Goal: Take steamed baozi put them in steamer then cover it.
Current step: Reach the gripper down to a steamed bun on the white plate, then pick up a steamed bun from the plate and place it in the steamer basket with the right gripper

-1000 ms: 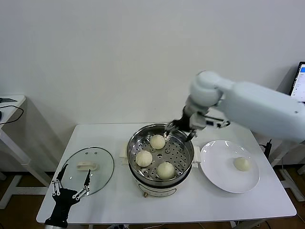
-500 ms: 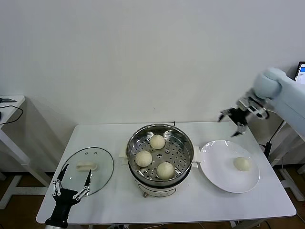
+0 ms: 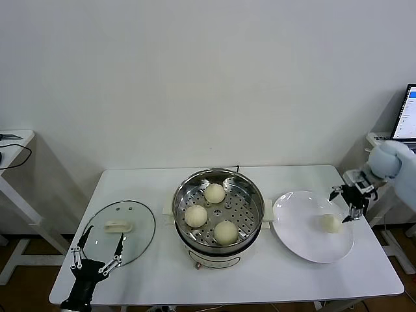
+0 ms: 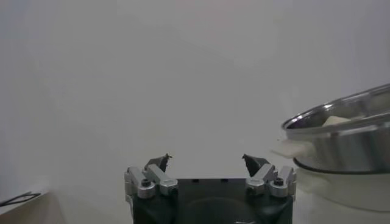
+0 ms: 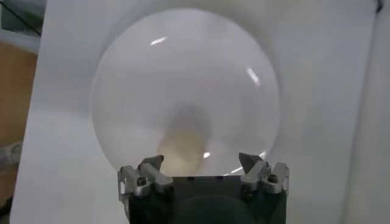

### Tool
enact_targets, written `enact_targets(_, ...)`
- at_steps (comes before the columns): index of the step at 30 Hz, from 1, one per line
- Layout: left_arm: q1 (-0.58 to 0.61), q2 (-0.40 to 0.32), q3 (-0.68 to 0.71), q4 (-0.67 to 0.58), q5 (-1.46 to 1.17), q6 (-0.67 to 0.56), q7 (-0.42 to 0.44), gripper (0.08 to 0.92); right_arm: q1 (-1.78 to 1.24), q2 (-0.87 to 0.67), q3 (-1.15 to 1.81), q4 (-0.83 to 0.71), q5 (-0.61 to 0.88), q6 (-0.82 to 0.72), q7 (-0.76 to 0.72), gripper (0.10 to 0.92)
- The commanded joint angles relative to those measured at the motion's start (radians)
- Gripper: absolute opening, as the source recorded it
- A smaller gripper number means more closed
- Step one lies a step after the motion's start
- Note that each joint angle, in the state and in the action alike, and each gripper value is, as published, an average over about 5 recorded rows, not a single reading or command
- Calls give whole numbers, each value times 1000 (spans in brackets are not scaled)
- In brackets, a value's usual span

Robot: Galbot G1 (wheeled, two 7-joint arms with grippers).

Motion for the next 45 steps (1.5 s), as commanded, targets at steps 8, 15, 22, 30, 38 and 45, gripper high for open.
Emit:
enact_targets(8, 5, -2, -8, -4, 1, 10, -2, 823, -169, 78, 144, -99, -74, -51, 103, 823)
enact_targets(15, 5, -4, -12, -2, 1, 9, -2, 823, -169, 85, 132, -100, -90, -52, 98, 822)
enact_targets(22, 7, -9, -11, -1, 2, 7, -2, 823, -176, 79, 138, -96, -96, -51, 98, 766)
enact_targets(30, 4, -10, -13, -7, 2, 8, -2, 823, -143, 67, 130, -55, -83, -53, 91, 665)
enact_targets(38, -2, -2, -10, -1, 2, 7, -3, 823, 248, 56, -105, 143, 134, -88, -144, 651)
enact_targets(45, -11, 1, -2, -4, 3, 10, -5, 823, 652, 178, -432, 369, 433, -202, -190, 665)
